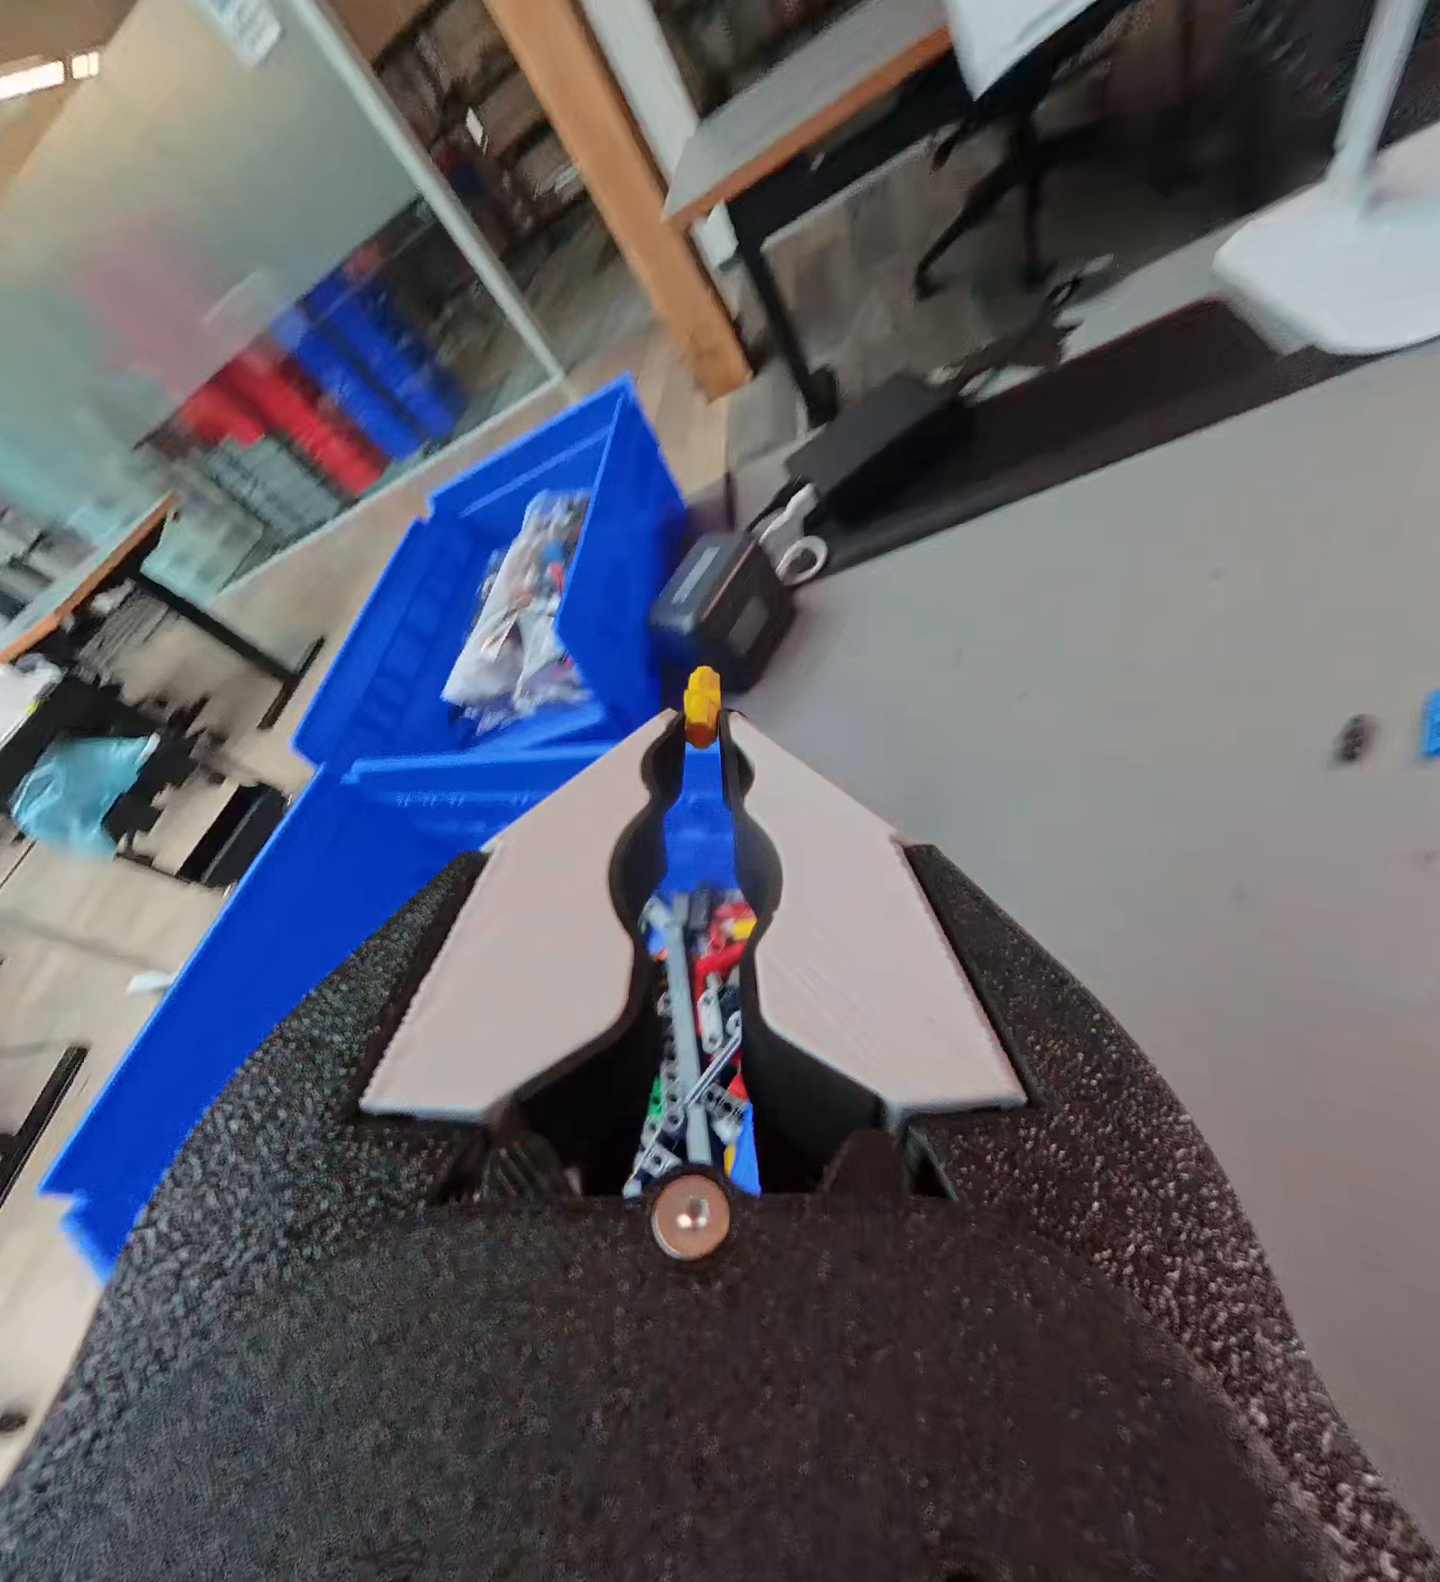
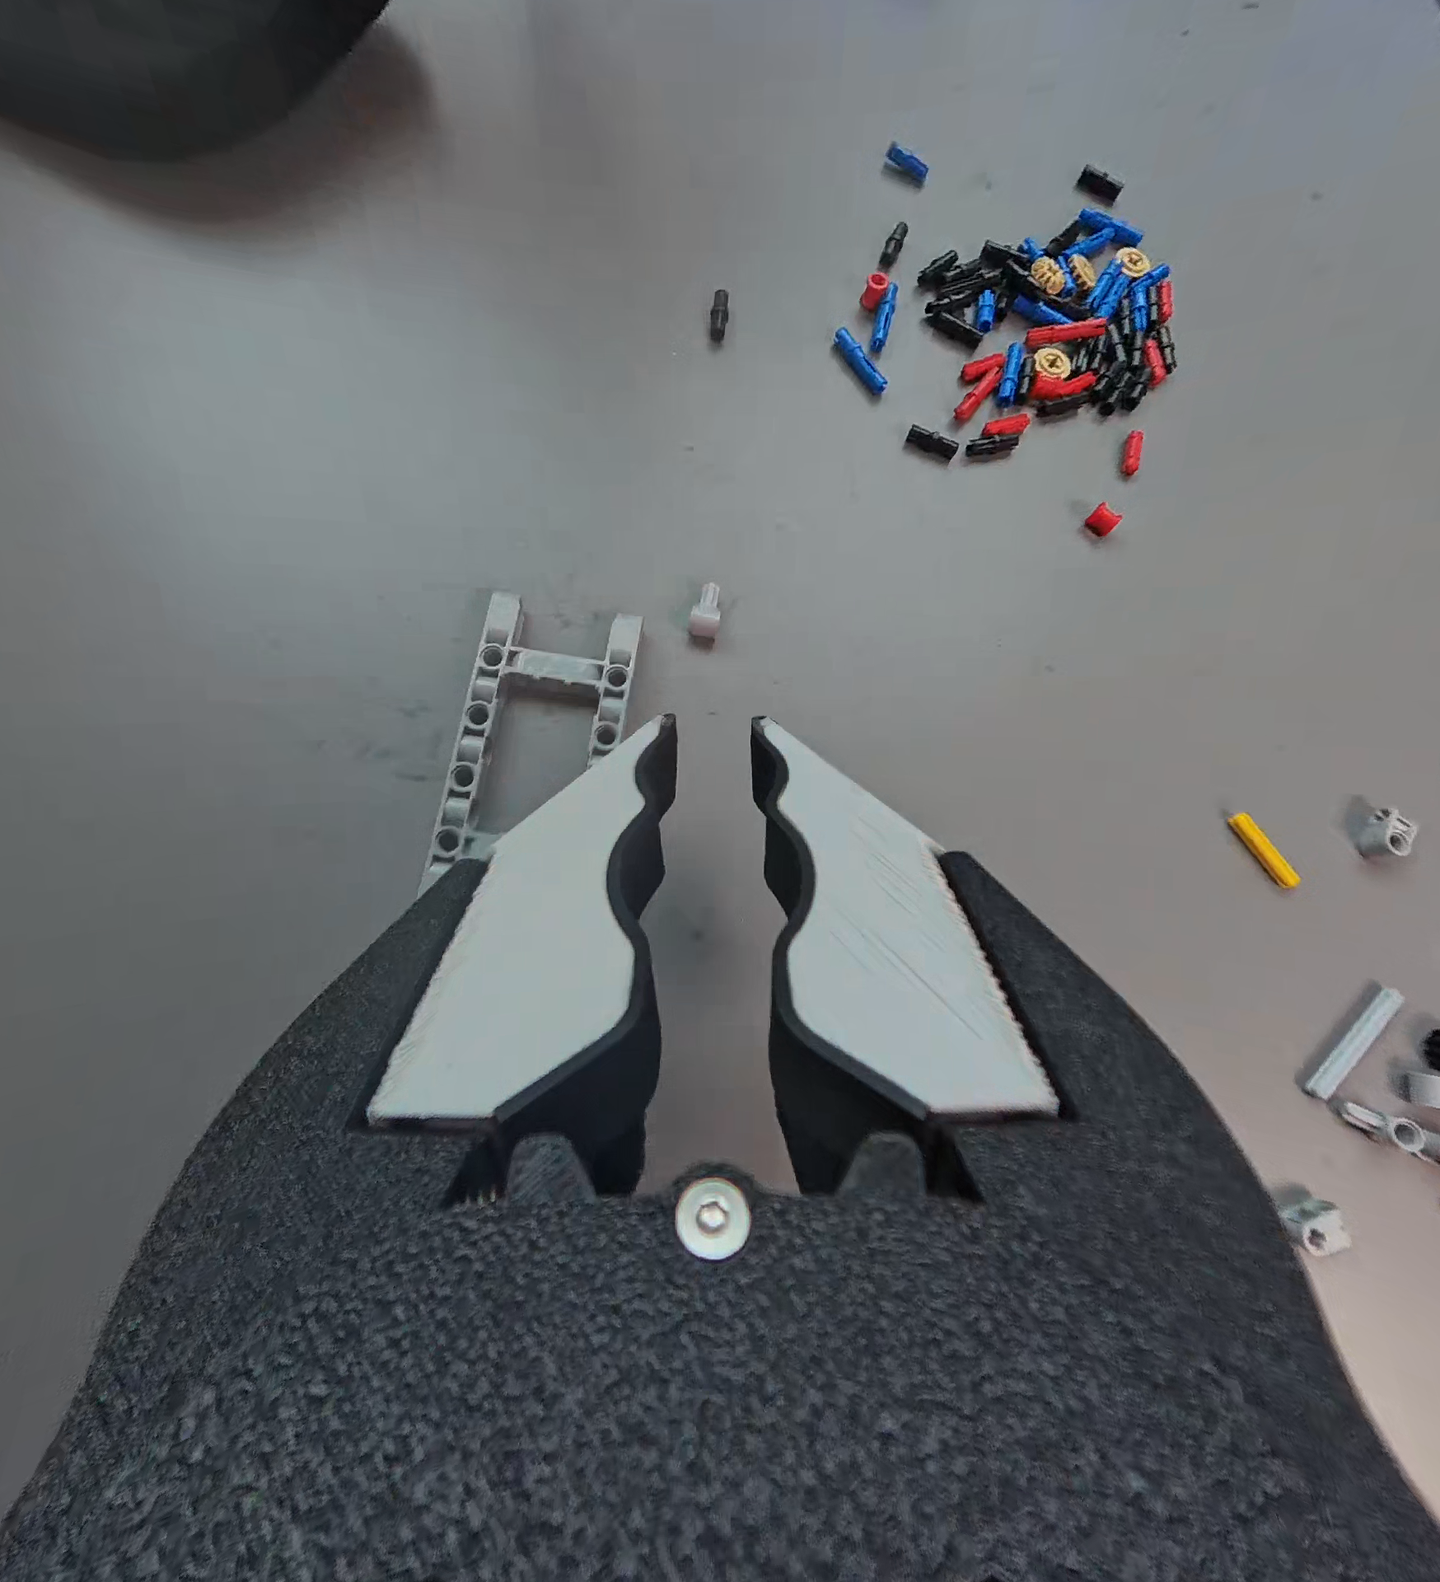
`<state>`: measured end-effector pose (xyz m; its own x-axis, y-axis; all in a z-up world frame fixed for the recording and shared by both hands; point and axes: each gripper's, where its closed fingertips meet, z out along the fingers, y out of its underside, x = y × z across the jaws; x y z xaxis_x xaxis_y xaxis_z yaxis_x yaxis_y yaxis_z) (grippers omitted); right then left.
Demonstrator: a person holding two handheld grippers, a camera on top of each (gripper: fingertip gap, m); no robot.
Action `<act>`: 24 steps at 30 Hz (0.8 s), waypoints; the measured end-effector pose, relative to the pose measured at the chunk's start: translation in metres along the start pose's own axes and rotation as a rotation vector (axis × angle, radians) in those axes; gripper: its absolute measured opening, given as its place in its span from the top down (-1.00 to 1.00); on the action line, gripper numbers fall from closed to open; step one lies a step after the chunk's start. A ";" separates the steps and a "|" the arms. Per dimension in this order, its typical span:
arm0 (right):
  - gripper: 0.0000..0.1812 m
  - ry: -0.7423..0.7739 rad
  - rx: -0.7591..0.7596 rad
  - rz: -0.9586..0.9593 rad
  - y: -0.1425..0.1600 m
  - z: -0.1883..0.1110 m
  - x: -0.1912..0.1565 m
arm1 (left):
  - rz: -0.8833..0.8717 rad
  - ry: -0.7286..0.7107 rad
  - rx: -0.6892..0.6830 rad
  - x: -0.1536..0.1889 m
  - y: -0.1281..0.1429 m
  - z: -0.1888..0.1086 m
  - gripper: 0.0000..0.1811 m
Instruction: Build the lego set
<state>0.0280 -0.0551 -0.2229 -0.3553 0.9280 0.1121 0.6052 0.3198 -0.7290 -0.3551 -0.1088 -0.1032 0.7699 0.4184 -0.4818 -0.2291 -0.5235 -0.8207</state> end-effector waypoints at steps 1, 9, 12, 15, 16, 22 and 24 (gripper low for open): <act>0.84 0.029 0.005 0.012 -0.003 0.006 0.004 | -0.010 -0.032 -0.080 -0.013 0.019 0.005 0.92; 0.81 0.022 -0.065 0.048 -0.011 0.042 0.000 | 0.003 -0.055 -0.257 -0.023 0.061 0.015 0.89; 0.92 0.020 -0.092 0.033 -0.010 0.043 -0.001 | 0.008 -0.037 -0.234 -0.016 0.055 0.016 0.78; 0.92 0.056 -0.063 0.049 -0.010 0.037 0.010 | -0.005 0.002 -0.155 -0.003 0.039 0.012 0.71; 0.92 0.098 -0.036 0.079 -0.010 0.030 0.024 | -0.006 0.024 -0.118 0.004 0.031 0.010 0.69; 0.92 0.636 -0.115 0.272 0.062 -0.040 0.164 | 0.040 0.420 0.181 0.113 -0.029 -0.025 0.65; 0.92 0.687 -0.156 0.288 0.083 -0.046 0.179 | 0.041 0.656 0.238 0.171 -0.041 -0.049 0.63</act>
<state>0.0468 0.1460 -0.2323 0.3243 0.8732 0.3638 0.7186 0.0227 -0.6950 -0.1846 -0.0519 -0.1367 0.9413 -0.1717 -0.2906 -0.3323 -0.3208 -0.8869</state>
